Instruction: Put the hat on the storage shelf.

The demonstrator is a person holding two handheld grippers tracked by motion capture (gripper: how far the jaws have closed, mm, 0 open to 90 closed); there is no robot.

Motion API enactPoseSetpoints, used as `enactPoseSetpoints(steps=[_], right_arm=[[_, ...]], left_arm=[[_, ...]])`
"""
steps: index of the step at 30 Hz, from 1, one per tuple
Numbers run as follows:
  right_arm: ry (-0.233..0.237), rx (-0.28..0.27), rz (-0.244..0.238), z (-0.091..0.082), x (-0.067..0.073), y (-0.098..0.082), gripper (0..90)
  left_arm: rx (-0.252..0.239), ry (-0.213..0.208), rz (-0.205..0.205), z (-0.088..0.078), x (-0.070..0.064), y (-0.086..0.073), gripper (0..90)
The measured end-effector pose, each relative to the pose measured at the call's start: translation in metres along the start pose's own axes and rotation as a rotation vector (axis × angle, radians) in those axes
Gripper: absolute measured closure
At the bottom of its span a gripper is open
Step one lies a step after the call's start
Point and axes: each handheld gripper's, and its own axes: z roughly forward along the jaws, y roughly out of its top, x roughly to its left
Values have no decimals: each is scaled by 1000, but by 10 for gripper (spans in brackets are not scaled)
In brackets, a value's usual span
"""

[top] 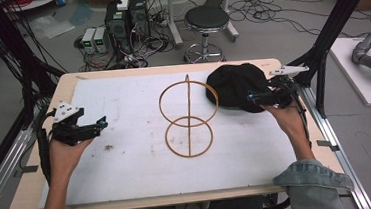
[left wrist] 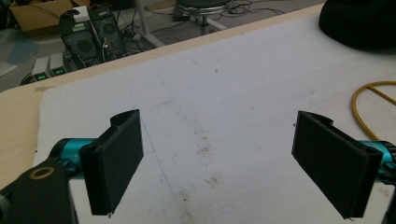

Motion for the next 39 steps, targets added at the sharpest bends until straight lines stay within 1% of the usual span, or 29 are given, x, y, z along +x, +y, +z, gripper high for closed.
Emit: enactPoseSetpoints(steps=[1, 5, 6, 11, 13, 14, 15, 18, 19, 21, 22, 23, 25, 28, 31, 34, 38, 39], right_arm=[[2, -10, -1, 2, -1, 6, 127], [-5, -9, 1, 6, -1, 13, 128], [-5, -21, 1, 9, -1, 17, 128], [-8, -17, -10, 16, -1, 27, 127], [-12, -34, -17, 19, -1, 32, 128], [-17, -47, -24, 22, 0, 37, 127], [-17, -47, -24, 22, 0, 37, 127], [-25, -55, -32, 26, 0, 45, 128], [-30, -84, -41, 28, 1, 51, 128], [-30, -94, -44, 29, 1, 52, 127], [-32, -96, -37, 32, 2, 58, 128], [-32, -96, -37, 32, 2, 58, 128], [-33, -112, -49, 36, 3, 63, 128], [-40, -128, -57, 40, 5, 66, 128], [-57, -143, -57, 47, 5, 67, 128], [-77, -148, -56, 54, 3, 65, 127], [-85, -156, -45, 64, -2, 63, 129], [-84, -145, -45, 68, -4, 61, 135]], left_arm=[[-1, 1, 1, 0, 0, 0, 168], [-6, -3, -1, 0, 1, 0, 167], [-4, -1, -3, -1, 1, 0, 168], [-5, -1, -7, -1, 2, 0, 167], [-4, -1, -5, -1, 2, 0, 167], [-5, -3, -5, -1, 2, 0, 167], [-5, -3, -5, -1, 2, 0, 167], [-4, -3, -6, -1, 2, 0, 167], [-5, -3, -7, -1, 3, 0, 168], [-4, -2, -7, -1, 3, 0, 168], [-7, -2, -8, -1, 3, 0, 168], [-7, -2, -8, -1, 3, 0, 168], [-4, -1, -6, -2, 3, 0, 167], [-7, -1, -9, -2, 3, 0, 168], [-5, -2, -5, -2, 3, 0, 167], [-7, -2, -7, -2, 4, 0, 167], [-5, 0, -6, -2, 3, -1, 167], [-3, 1, -5, -3, 3, -1, 168]])
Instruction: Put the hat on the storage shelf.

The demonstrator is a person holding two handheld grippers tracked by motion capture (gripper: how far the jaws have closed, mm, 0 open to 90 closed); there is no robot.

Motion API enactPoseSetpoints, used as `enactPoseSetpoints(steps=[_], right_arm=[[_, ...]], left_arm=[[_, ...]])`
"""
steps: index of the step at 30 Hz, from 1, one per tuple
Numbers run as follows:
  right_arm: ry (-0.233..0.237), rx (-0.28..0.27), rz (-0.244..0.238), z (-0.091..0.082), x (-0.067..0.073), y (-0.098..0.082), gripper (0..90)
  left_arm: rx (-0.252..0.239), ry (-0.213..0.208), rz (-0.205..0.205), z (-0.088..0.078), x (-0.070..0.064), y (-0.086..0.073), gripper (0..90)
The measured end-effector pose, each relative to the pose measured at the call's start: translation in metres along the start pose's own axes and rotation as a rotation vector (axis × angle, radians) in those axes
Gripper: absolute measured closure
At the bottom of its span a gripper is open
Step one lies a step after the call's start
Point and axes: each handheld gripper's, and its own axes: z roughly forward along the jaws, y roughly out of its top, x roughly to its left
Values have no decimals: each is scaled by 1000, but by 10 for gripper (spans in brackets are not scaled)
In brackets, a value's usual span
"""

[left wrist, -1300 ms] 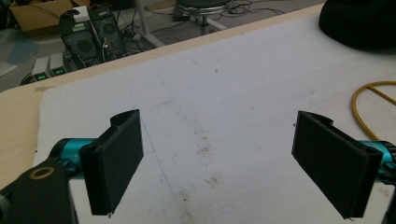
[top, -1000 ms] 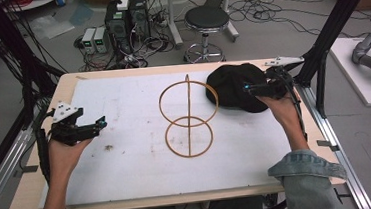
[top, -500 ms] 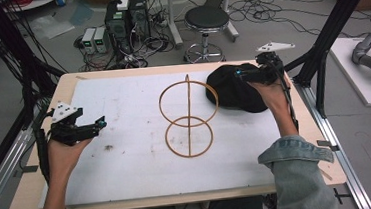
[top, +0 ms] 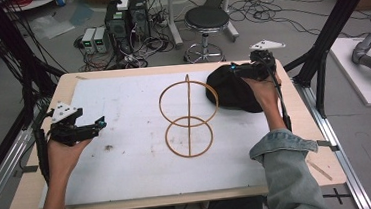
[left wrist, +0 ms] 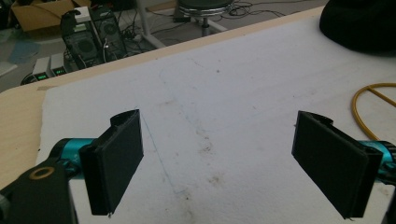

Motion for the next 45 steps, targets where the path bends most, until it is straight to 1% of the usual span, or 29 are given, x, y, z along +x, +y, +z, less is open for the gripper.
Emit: enactPoseSetpoints(steps=[3, 5, 8, 9, 11, 13, 17, 20, 22, 23, 26, 27, 28, 30, 32, 35, 41, 42, 45], right_arm=[[-2, 9, 0, 3, -1, -2, 135], [10, 5, 29, 6, -2, -4, 135], [5, 13, 23, 10, -3, -6, 135], [4, 21, 28, 14, -4, -8, 135], [5, 29, 33, 15, -5, -9, 135], [2, 46, 27, 19, -5, -12, 135], [5, 45, 29, 21, -5, -14, 135], [3, 53, 12, 23, -5, -16, 135], [5, 59, 14, 25, -5, -17, 135], [5, 60, 13, 26, -6, -17, 135], [10, 77, 11, 31, -6, -20, 135], [9, 92, 9, 34, -6, -23, 135], [9, 92, 9, 34, -6, -23, 135], [6, 106, 1, 39, -6, -25, 136], [4, 111, 3, 41, -6, -26, 137], [-1, 136, -8, 48, -5, -30, 141], [-8, 160, -12, 53, -5, -34, 144], [-17, 177, -18, 54, -5, -35, 145], [-19, 192, -25, 56, -5, -37, 148]], left_arm=[[-2, -1, -1, 0, 0, 0, 168], [-4, 0, -7, -1, 1, 0, 167], [-5, 1, -5, -1, 1, 0, 167], [-6, 1, -6, -2, 1, 0, 168], [-9, 2, -5, -2, 1, 0, 167], [-7, 0, -6, -3, 1, 0, 168], [-12, 1, -6, -4, 2, 0, 168], [-12, 3, -13, -4, 3, -1, 167], [-5, 3, -10, -4, 4, -1, 167], [-10, 5, -12, -3, 3, -1, 167], [-13, 4, -9, -4, 3, 0, 168], [-15, 5, -14, -4, 3, -1, 167], [-12, 5, -14, -4, 4, -1, 167], [-13, 5, -15, -4, 4, -1, 167], [-12, 5, -13, -4, 4, -1, 167], [-10, 7, -13, -4, 4, -1, 167], [-8, 5, -11, -4, 4, -1, 167], [-10, 7, -12, -4, 4, -1, 168], [-11, 4, -12, -4, 4, -1, 167]])
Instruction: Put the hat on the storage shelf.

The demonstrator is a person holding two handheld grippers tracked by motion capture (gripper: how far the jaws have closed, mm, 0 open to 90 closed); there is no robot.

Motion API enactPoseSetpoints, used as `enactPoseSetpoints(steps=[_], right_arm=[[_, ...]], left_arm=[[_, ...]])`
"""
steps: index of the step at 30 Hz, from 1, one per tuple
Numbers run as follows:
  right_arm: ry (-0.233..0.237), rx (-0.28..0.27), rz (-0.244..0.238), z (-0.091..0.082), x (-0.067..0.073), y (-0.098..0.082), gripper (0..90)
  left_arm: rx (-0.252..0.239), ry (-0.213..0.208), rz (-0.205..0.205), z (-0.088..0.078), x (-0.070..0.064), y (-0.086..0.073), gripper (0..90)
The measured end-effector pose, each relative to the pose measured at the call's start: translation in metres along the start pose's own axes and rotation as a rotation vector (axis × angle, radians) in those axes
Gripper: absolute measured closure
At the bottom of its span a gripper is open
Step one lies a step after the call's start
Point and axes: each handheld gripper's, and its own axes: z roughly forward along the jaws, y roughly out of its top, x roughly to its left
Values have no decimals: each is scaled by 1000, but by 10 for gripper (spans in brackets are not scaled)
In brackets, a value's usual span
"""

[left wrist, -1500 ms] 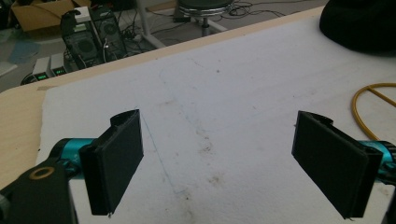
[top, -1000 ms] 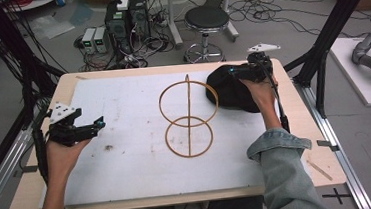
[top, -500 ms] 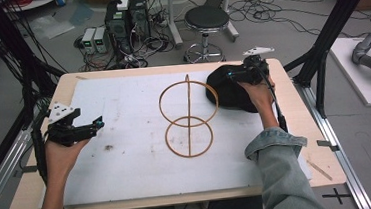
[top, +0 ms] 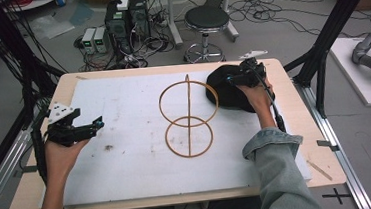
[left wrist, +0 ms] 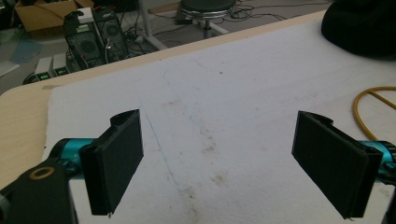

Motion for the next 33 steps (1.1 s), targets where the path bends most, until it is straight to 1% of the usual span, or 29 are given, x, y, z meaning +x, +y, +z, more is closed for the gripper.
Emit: enactPoseSetpoints(steps=[5, 6, 8, 13, 15, 16, 17, 19, 25, 26, 27, 29, 30, 31, 33], right_arm=[[3, 19, -3, 4, -1, -3, 160], [-4, 24, -4, 5, -1, -5, 185], [-6, 29, -10, 6, -1, -5, 193], [-10, 35, 10, 7, -1, -7, 215], [-14, 37, 10, 8, 0, -7, 243], [-16, 43, 8, 8, 0, -7, 274], [-16, 43, 8, 8, 0, -7, 274], [-16, 46, 2, 9, 1, -7, 305], [-11, 45, -16, 8, 4, -6, 460], [-13, 47, -22, 8, 5, -5, 507], [-13, 47, -22, 8, 5, -5, 507], [-18, 50, -34, 7, 7, -5, 578], [-15, 46, -37, 6, 8, -4, 635], [-15, 46, -37, 6, 8, -4, 635], [-17, 45, -33, 5, 8, -3, 694]], left_arm=[[-2, 2, -5, 0, 0, 0, 168], [-3, 1, -6, 0, 1, 0, 168], [0, 2, -6, 0, 1, 0, 167], [-2, 2, -4, 0, 1, 0, 168], [-1, 5, -4, 0, 1, 0, 167], [-2, 6, -6, -1, 1, 0, 168], [-2, 6, -6, -1, 1, 0, 168], [-1, 5, -5, 0, 1, 0, 167], [-3, 5, -7, 0, 1, 0, 168], [-3, 5, -8, -1, 1, 0, 168], [-5, 4, -7, -1, 1, 0, 168], [-6, 5, -7, -1, 1, 0, 167], [-7, 4, -7, -1, 1, 0, 167], [-6, 4, -7, -1, 1, 0, 167], [-6, 5, -9, -1, 1, 0, 167]])
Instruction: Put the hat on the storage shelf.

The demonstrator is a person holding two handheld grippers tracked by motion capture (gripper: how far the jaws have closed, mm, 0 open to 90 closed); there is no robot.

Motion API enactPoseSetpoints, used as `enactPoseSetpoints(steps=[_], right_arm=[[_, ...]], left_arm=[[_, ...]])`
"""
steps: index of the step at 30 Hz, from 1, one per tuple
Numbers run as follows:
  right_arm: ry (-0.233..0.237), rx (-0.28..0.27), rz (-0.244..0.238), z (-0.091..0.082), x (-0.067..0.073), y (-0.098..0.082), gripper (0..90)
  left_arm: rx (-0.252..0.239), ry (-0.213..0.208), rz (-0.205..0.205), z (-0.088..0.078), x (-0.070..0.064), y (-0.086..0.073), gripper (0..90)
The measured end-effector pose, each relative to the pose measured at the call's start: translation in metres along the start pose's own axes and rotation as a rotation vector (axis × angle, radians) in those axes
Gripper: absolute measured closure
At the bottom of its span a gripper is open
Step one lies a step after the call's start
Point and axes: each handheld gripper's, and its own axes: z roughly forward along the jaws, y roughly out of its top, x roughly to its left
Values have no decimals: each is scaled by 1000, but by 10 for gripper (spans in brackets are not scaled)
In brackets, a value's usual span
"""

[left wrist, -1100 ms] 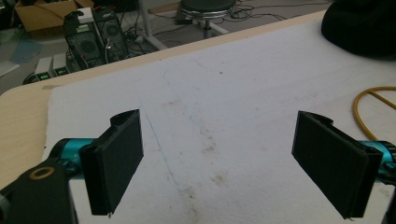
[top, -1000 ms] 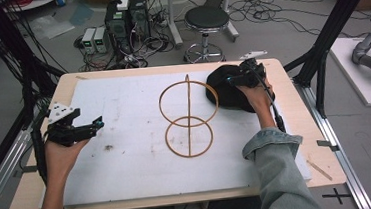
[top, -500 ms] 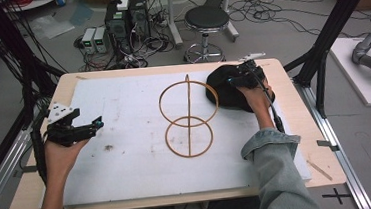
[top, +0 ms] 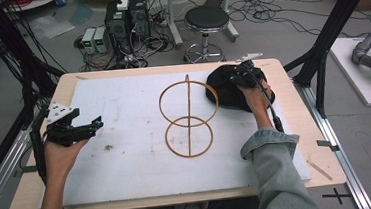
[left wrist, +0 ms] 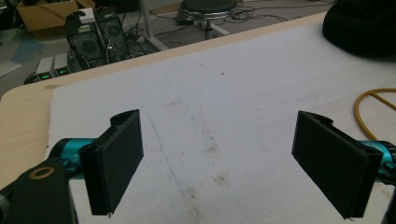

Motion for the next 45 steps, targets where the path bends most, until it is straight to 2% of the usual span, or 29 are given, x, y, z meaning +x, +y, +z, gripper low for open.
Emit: enactPoseSetpoints(steps=[3, 8, 21, 33, 45], right_arm=[[2, -3, -6, -1, 0, 1, 753], [-27, -13, -19, -5, 3, 3, 838], [-82, -75, -48, -29, 3, 13, 856], [-111, -142, 13, -61, -14, 15, 857], [-103, -236, 50, -95, -23, 19, 857]], left_arm=[[1, 0, 1, 0, 0, 0, 168], [-5, 1, 1, -1, 1, 1, 168], [-3, 1, -5, -2, 3, 0, 167], [-15, 0, -13, -3, 4, 2, 167], [-11, -2, -9, -1, 4, 2, 168]])
